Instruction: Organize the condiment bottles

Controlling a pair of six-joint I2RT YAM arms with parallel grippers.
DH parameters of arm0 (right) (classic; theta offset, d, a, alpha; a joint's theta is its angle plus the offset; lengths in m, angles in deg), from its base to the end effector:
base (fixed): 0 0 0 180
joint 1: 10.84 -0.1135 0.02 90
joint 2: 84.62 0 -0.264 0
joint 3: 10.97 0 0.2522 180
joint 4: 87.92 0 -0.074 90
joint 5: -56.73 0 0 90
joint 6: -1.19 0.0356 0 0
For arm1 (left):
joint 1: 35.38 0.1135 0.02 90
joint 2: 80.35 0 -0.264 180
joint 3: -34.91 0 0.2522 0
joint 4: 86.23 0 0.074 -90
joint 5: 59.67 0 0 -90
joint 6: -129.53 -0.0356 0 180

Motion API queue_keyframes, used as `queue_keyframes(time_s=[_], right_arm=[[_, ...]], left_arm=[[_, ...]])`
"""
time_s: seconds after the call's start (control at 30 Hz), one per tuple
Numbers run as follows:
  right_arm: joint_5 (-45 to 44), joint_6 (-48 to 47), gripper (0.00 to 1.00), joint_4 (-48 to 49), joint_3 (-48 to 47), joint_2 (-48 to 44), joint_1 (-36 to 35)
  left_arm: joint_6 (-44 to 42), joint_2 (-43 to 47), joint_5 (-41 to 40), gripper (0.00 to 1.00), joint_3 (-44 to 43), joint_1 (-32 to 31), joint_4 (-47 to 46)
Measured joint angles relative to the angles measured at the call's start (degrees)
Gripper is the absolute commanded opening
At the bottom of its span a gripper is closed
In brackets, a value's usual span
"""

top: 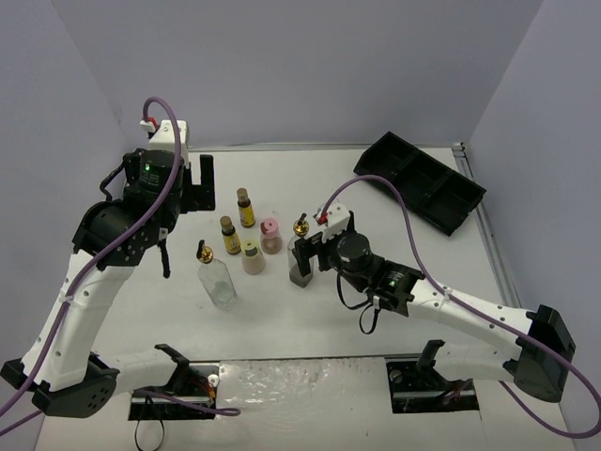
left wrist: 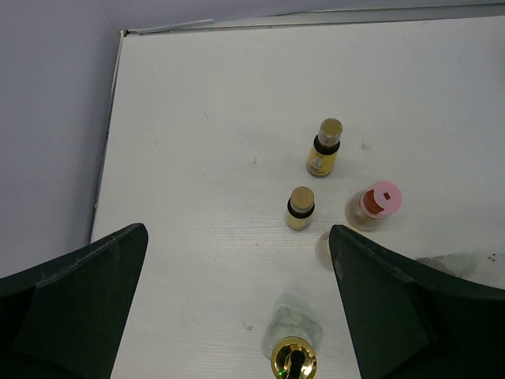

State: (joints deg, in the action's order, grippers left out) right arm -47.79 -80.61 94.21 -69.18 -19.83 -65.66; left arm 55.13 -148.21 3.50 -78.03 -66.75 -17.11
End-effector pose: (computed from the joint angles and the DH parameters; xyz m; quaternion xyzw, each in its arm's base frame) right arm 0.1607 0.2125 0.3150 -0.2093 0.7027 0.2730 0.6228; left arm 0.1750 -0.0879 0.4935 -0.0132 0.8256 -0.0325 0.5632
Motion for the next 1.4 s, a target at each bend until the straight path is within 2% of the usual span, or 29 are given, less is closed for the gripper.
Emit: queue_keyframes(time_s=[0.63, 0.77, 0.93, 1.0, 1.2, 1.37, 1.4], right_arm=[[5.1, -2.3, 1.0, 12.5, 4.7, 9.6, 1.1], [5.6, -2.3, 0.96, 15.0, 5.3, 11.2, 1.9], [5.8, -2.3, 0.74, 17.8, 6.2, 12.0, 3.1], [6.0, -2.2, 0.61, 18.5, 6.5, 12.1, 3.5], [6.2, -2.2, 0.4, 20.3, 6.5, 12.9, 4.0], [6.4, -2.3, 0.04, 21.5, 6.5, 13.7, 4.2], [6.4, -2.3, 0.0, 21.7, 6.5, 13.8, 4.2]], left_arm=[[-0.1, 0.0, 0.0, 0.97, 0.0, 0.4, 0.1], [-0.2, 0.0, 0.0, 0.97, 0.0, 0.4, 0.1], [-0.4, 0.1, -0.1, 0.97, 0.0, 0.7, 0.3], [-0.5, 0.1, -0.2, 0.97, 0.0, 0.8, 0.6], [-0.5, 0.3, -0.3, 0.97, 0.0, 0.8, 1.0], [-0.6, 0.5, -0.3, 0.97, 0.0, 0.8, 1.2], [-0.6, 0.5, -0.3, 0.97, 0.0, 0.8, 1.3]])
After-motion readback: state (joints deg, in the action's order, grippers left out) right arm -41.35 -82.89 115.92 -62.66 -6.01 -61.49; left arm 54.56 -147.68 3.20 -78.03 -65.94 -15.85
